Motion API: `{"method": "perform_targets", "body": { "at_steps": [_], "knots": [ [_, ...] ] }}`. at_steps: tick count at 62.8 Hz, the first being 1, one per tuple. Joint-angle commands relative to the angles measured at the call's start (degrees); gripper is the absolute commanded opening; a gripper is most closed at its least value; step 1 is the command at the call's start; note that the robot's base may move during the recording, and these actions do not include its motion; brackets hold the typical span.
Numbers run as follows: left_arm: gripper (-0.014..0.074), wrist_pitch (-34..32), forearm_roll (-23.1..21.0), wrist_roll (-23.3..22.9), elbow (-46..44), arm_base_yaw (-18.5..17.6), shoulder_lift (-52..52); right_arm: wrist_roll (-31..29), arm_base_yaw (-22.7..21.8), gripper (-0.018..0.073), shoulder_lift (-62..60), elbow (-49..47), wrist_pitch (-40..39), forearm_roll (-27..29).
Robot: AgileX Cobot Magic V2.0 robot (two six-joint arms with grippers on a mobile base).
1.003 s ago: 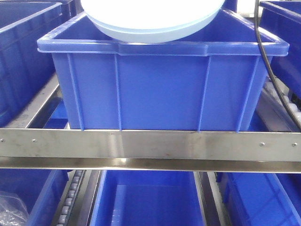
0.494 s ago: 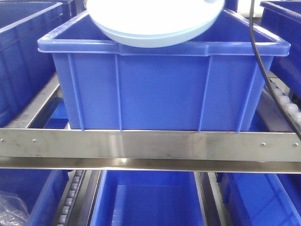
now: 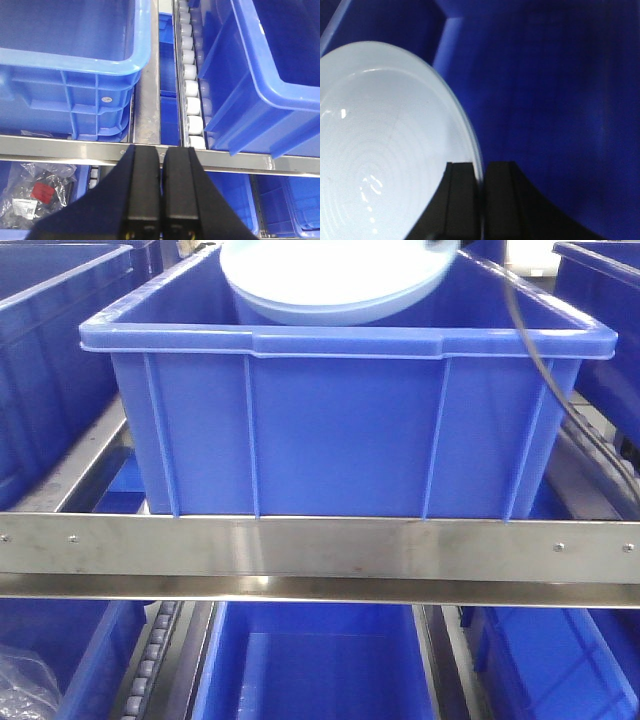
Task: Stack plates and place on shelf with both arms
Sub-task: 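Lower the plates with the right gripper into the blue bin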
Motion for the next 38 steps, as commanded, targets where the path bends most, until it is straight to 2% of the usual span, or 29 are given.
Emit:
{"method": "perform_targets", "body": {
  "at_steps": [1, 22, 38],
  "knots": [
    [0.0090, -4.4, -0.5, -0.3, -1.6, 0.0, -0.1, -0.2, -0.7, 0.0033, 0.7, -6.1, -5.9, 1.2],
    [0.0090, -4.4, -0.5, -0.3, -1.6, 0.0, -0.1, -0.2, -2.4, 0.0033, 12.8, -19.6, -5.4, 1.2],
    [0.0090, -4.4, -0.5, -0.3, -1.6, 0.0, -0.1, -0.2, -2.7, 0.0033, 18.5, -22.6, -5.5, 1.2]
  ]
}}
